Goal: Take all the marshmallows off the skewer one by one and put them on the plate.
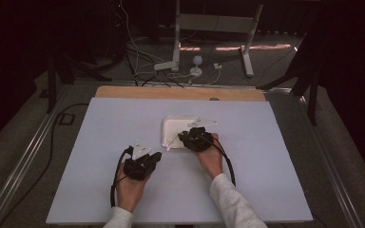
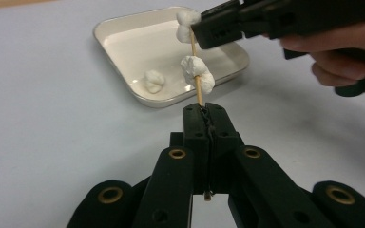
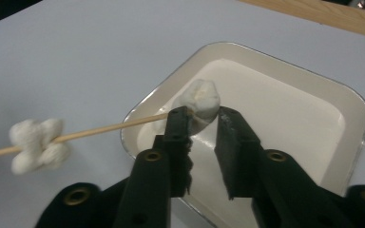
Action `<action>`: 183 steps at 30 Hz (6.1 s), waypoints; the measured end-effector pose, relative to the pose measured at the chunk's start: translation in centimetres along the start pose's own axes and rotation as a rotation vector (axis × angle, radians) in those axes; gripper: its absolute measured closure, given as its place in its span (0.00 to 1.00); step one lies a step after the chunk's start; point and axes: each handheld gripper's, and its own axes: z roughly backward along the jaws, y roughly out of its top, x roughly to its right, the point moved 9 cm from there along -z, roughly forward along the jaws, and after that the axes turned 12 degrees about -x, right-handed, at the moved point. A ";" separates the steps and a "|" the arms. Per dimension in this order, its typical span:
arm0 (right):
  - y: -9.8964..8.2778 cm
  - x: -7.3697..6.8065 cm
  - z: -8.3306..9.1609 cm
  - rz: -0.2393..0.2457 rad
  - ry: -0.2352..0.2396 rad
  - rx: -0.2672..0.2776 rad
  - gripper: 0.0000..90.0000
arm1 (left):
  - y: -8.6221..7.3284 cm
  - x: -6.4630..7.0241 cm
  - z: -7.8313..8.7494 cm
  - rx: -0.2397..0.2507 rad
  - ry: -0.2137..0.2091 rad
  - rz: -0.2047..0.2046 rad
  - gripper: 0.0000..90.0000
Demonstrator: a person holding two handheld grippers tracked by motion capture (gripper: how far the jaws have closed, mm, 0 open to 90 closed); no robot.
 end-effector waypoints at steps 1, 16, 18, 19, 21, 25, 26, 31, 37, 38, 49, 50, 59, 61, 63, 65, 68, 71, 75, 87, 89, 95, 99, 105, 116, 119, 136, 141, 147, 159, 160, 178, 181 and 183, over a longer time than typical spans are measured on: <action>0.0 0.3 0.0 -0.006 -0.017 0.000 0.89 | 0.0 0.1 0.0 0.003 -0.009 0.004 1.00; 0.0 -1.6 1.9 0.024 0.063 0.025 0.61 | 0.1 -0.4 0.2 0.023 0.007 0.028 1.00; -0.1 -2.5 2.3 0.051 0.078 0.034 0.60 | 0.1 -0.4 0.2 0.024 0.007 0.030 1.00; -0.1 -2.9 2.5 0.061 0.085 0.038 0.60 | 0.1 -0.3 0.2 0.024 0.006 0.030 1.00; -0.2 -3.8 2.7 0.081 0.100 0.047 0.60 | 0.2 -0.3 0.2 0.029 0.007 0.032 1.00; -0.6 -5.6 2.9 0.142 0.106 0.043 0.60 | 0.3 -0.3 0.4 0.043 0.000 0.043 1.00; -0.6 -5.6 2.9 0.142 0.106 0.043 0.60 | 0.3 -0.3 0.4 0.045 -0.003 0.044 1.00; -0.8 -6.4 2.2 0.190 0.079 0.018 0.64 | 0.5 0.0 0.5 0.055 -0.017 0.043 1.00; -0.8 -6.5 1.9 0.207 0.062 0.001 0.79 | 0.4 0.3 0.4 0.041 -0.022 0.028 1.00; -0.8 -6.6 1.9 0.213 0.060 0.000 0.81 | 0.4 0.3 0.4 0.039 -0.021 0.027 1.00; -0.3 -6.4 1.8 0.169 0.052 0.004 0.90 | 0.4 0.2 0.4 0.041 -0.015 0.036 1.00; -0.3 -6.4 1.8 0.164 0.051 0.005 0.91 | 0.4 0.2 0.5 0.042 -0.013 0.037 1.00; 0.4 -6.5 1.6 0.116 0.038 0.010 0.93 | 0.5 0.0 0.8 0.054 0.012 0.041 1.00; 0.5 -6.6 1.5 0.107 0.036 0.011 0.94 | 0.5 0.0 0.8 0.053 0.016 0.041 1.00; 0.6 -6.6 1.5 0.094 0.036 0.011 0.95 | 0.5 0.0 0.9 0.053 0.021 0.040 1.00; 0.7 -6.6 1.4 0.085 0.033 0.011 0.95 | 0.5 0.0 0.9 0.054 0.027 0.039 1.00; 0.8 -6.5 1.3 0.071 0.027 0.010 0.96 | 0.6 0.0 0.9 0.054 0.032 0.038 1.00; 0.9 -6.4 1.3 0.060 0.023 0.010 0.96 | 0.6 0.0 1.0 0.055 0.036 0.033 1.00; 1.0 -6.3 1.4 0.048 0.015 0.013 0.97 | 0.6 0.1 1.1 0.058 0.040 0.032 1.00; 1.3 -5.7 1.6 0.034 0.003 0.036 0.98 | 0.8 0.2 1.5 0.075 0.046 0.026 1.00; 1.3 -6.0 1.8 0.058 0.041 0.037 0.96 | 0.9 0.1 1.7 0.082 0.051 0.021 1.00; 0.7 -6.8 3.0 0.036 0.176 0.042 0.73 | 0.9 -0.1 1.7 0.106 0.062 0.025 1.00; 0.6 -7.0 3.4 -0.062 0.277 0.062 0.70 | 1.0 -0.2 1.9 0.119 0.067 0.027 1.00; 0.8 -6.9 4.1 -0.137 0.354 0.095 0.77 | 0.8 -0.3 1.6 0.126 0.051 0.029 1.00; 1.1 -7.3 4.1 -0.228 0.494 0.082 0.87 | 1.0 0.2 1.7 0.180 0.021 -0.005 1.00; 1.3 -7.1 4.2 -0.257 0.518 0.086 0.89 | 0.9 0.1 1.7 0.195 0.006 0.005 1.00; 2.2 -6.5 4.3 -0.347 0.526 0.134 0.94 | 0.7 0.1 1.6 0.214 0.041 -0.006 1.00; 2.1 -6.8 4.3 -0.346 0.538 0.121 0.93 | 0.6 0.0 1.6 0.233 0.058 -0.017 1.00; 2.0 -7.3 4.5 -0.355 0.582 0.101 0.80 | 0.6 0.1 1.6 0.247 0.077 -0.027 1.00; 1.3 -8.2 5.0 -0.314 0.582 0.085 0.74 | 1.0 0.2 2.2 0.281 0.063 -0.041 1.00; 1.4 -8.2 5.0 -0.322 0.595 0.092 0.76 | 1.0 0.5 2.2 0.285 0.057 -0.057 1.00; 3.1 -7.1 5.0 -0.387 0.570 0.155 0.94 | 1.0 1.0 2.1 0.276 0.054 -0.064 1.00; 3.6 -6.6 5.2 -0.400 0.551 0.180 0.95 | 0.7 1.1 2.0 0.267 0.056 -0.076 1.00; 4.2 -5.0 5.8 -0.450 0.529 0.217 0.96 | 0.3 1.3 1.9 0.258 0.046 -0.086 1.00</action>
